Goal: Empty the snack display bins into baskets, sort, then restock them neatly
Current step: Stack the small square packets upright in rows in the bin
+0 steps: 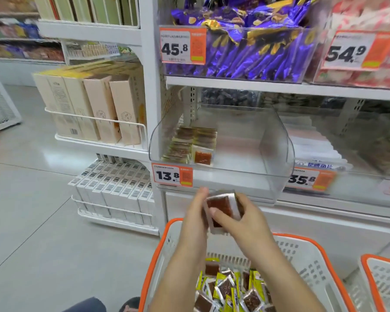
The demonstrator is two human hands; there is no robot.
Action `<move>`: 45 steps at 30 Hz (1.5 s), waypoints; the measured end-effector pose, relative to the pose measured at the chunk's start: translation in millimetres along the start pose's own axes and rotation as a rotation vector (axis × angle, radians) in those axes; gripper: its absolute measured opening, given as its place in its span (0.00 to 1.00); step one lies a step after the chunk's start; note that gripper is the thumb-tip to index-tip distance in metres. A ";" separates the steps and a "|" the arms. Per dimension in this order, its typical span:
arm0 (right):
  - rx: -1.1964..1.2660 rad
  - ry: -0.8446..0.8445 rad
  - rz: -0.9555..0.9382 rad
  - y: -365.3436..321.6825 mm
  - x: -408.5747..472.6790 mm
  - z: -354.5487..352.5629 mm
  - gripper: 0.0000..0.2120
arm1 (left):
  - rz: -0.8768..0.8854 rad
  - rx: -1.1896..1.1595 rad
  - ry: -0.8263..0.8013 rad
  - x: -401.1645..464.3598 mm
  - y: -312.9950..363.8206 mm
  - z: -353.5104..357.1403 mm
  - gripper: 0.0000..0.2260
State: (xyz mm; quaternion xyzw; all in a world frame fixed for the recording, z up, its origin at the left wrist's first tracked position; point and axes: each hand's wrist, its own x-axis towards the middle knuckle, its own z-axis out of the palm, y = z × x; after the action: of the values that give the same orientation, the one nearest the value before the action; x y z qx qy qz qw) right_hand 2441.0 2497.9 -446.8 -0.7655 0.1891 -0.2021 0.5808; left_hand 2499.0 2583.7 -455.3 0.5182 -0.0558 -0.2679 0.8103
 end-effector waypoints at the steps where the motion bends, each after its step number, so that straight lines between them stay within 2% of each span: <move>1: -0.003 0.012 -0.049 -14.9 13.4 -4.4 0.12 | 0.077 0.126 0.041 11.9 15.7 -1.7 0.23; 4: -0.102 0.003 -0.126 -55.9 62.9 -23.5 0.12 | 0.444 0.734 0.358 53.6 56.7 -18.0 0.33; 5: -0.162 -0.020 -0.131 -65.6 80.4 -28.9 0.12 | 0.513 0.864 0.445 64.9 65.4 -24.8 0.34; 7: -0.350 -0.084 -0.114 -74.4 115.1 -30.3 0.14 | 0.541 0.969 0.552 85.7 74.5 -39.1 0.34; 9: -0.539 -0.183 -0.076 -69.7 145.3 -20.8 0.18 | 0.512 0.968 0.588 101.3 75.2 -51.1 0.32; 12: -0.849 -0.386 -0.038 -52.2 180.4 1.5 0.29 | 0.465 0.875 0.562 110.1 66.1 -54.7 0.30; 15: -0.995 -0.508 -0.017 -36.8 202.1 22.1 0.36 | 0.483 0.779 0.543 112.1 56.8 -54.8 0.27; 18: -1.059 -0.522 0.026 -24.5 212.8 34.6 0.35 | 0.509 0.814 0.517 115.4 56.8 -61.4 0.25; 22: -1.245 -0.416 -0.017 -18.1 207.9 35.3 0.35 | 0.508 0.834 0.495 115.2 55.6 -67.6 0.23; 24: -1.307 -0.389 0.021 -19.3 200.7 31.6 0.34 | 0.511 0.832 0.497 114.9 53.9 -68.3 0.22; 26: -1.269 -0.377 0.142 -22.6 195.8 27.5 0.28 | 0.511 0.816 0.505 115.1 53.2 -67.8 0.21; 29: -1.037 -0.329 0.327 -22.4 201.0 23.6 0.14 | 0.499 0.790 0.507 114.6 53.7 -65.6 0.20; 33: -0.731 -0.217 0.389 -21.9 209.9 33.0 0.05 | 0.493 0.788 0.509 114.9 53.3 -66.4 0.19; 34: -0.673 -0.215 0.389 -21.7 211.5 37.0 0.05 | 0.494 0.792 0.510 114.7 53.1 -66.9 0.19; 38: -0.608 -0.233 0.396 -22.5 214.4 45.9 0.17 | 0.489 0.792 0.506 115.6 52.7 -67.0 0.19; 45: -0.436 -0.220 0.460 -21.2 215.5 39.9 0.16 | 0.492 0.787 0.502 115.2 51.8 -66.5 0.19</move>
State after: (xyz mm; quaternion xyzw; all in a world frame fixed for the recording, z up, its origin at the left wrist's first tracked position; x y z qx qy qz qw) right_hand 2645.8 2422.8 -416.7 -0.8262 0.3317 0.0633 0.4509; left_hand 2641.0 2597.4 -462.2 0.8030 -0.0765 0.1038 0.5819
